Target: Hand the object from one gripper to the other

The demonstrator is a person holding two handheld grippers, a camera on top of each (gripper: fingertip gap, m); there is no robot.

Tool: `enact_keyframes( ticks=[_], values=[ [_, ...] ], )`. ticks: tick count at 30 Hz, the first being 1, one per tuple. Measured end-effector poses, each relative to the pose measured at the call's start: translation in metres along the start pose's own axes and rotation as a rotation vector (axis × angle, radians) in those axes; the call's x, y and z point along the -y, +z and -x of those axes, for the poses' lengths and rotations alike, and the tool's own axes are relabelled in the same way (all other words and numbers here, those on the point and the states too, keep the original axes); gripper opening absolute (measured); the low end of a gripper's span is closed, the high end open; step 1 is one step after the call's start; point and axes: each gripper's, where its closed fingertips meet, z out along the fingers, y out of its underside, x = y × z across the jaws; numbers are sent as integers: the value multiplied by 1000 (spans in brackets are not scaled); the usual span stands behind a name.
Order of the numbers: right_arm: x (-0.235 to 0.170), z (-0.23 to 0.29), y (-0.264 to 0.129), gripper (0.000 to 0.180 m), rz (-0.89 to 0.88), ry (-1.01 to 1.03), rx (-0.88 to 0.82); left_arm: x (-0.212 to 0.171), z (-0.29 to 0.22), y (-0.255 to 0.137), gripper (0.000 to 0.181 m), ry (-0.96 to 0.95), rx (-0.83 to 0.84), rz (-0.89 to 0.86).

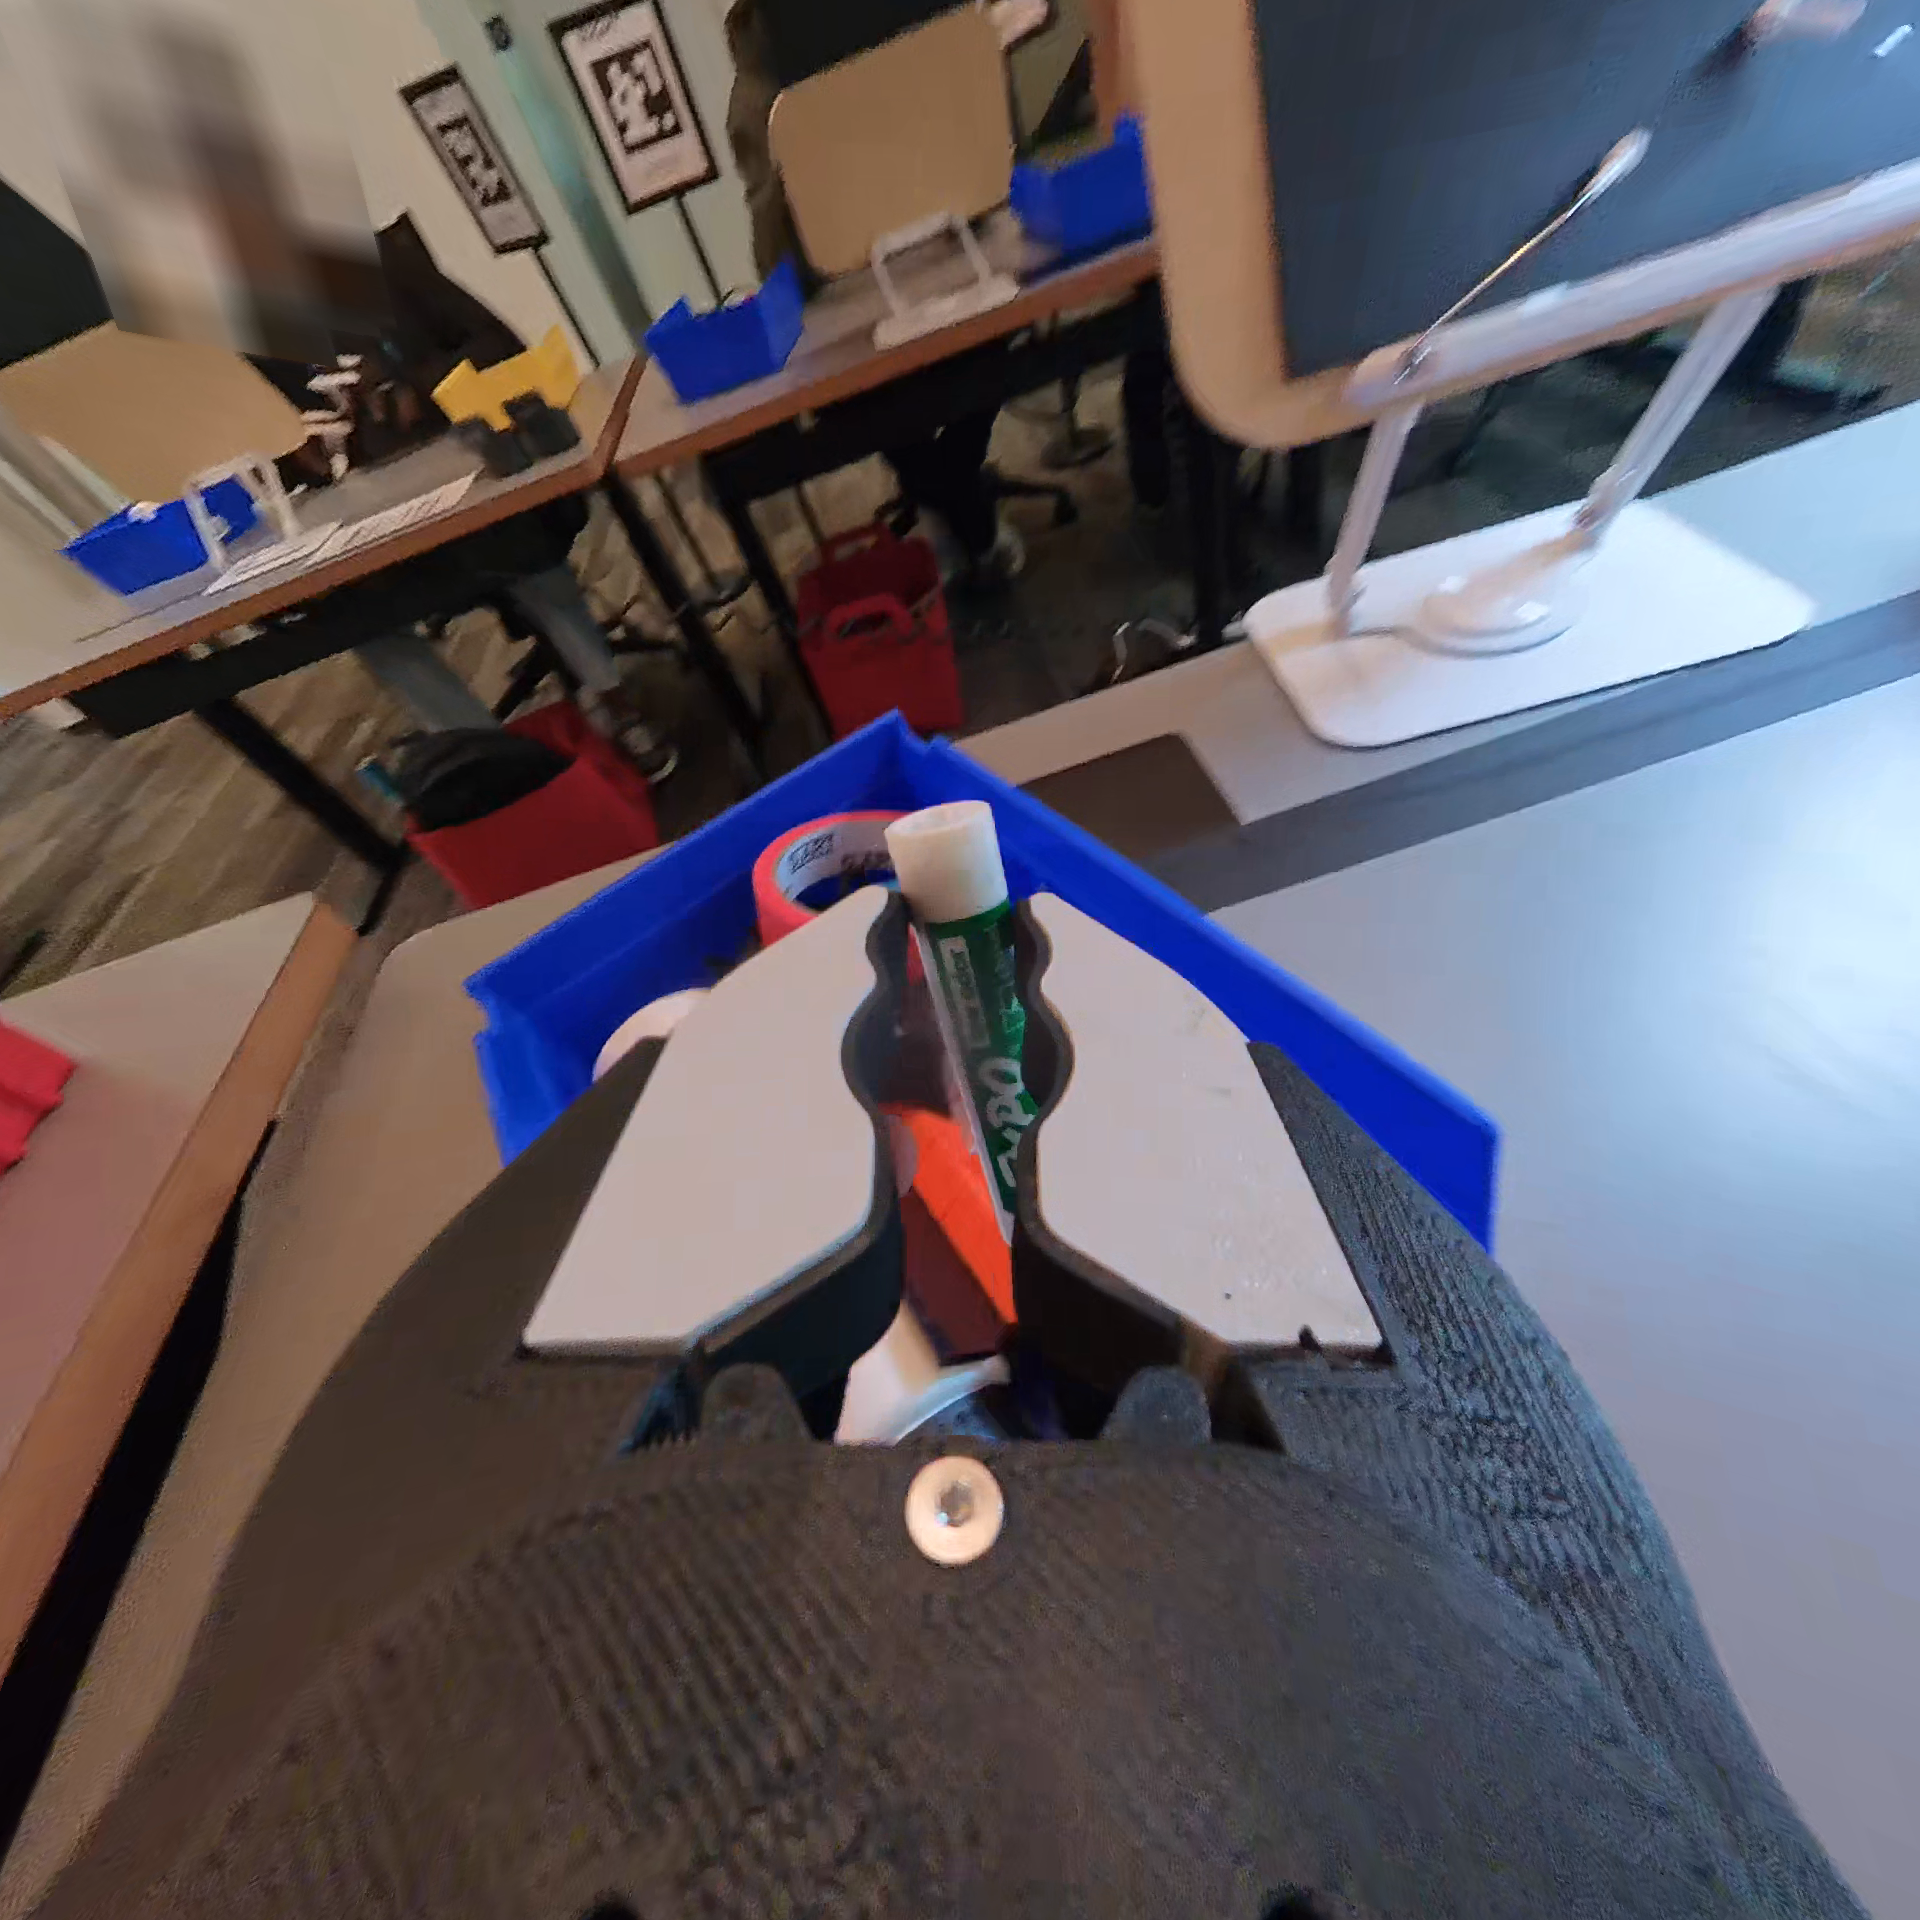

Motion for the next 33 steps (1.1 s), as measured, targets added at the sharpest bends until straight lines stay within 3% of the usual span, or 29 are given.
enact_keyframes(
  ticks=[5, 10, 14, 17, 20, 26, 28, 33],
  values=[
    [47, 38, 15, 27, -123, 25, 122, 52, -53, -23, 20, -104, -267, -208],
    [86, 70, 40, 62, -162, 85, 245, 102, -126, -54, 20, -113, -502, -385],
    [105, 75, 53, 72, -203, 99, 243, 130, -179, -84, 20, -176, -693, -510],
    [118, 68, 46, 61, -278, 122, 216, 143, -201, -100, 22, -263, -795, -577],
    [129, 58, 22, 20, -366, 40, 175, 146, -206, -104, 20, -338, -842, -605],
    [141, 30, -24, 20, -338, -131, 147, 135, -211, -99, 23, -424, -1003, -498],
    [139, 20, -35, 20, -278, -175, 134, 127, -213, -93, 22, -326, -943, -466],
    [123, -1, -55, 19, -103, -232, 141, 108, -220, -86, 41, 138, -695, -417]
  ],
)
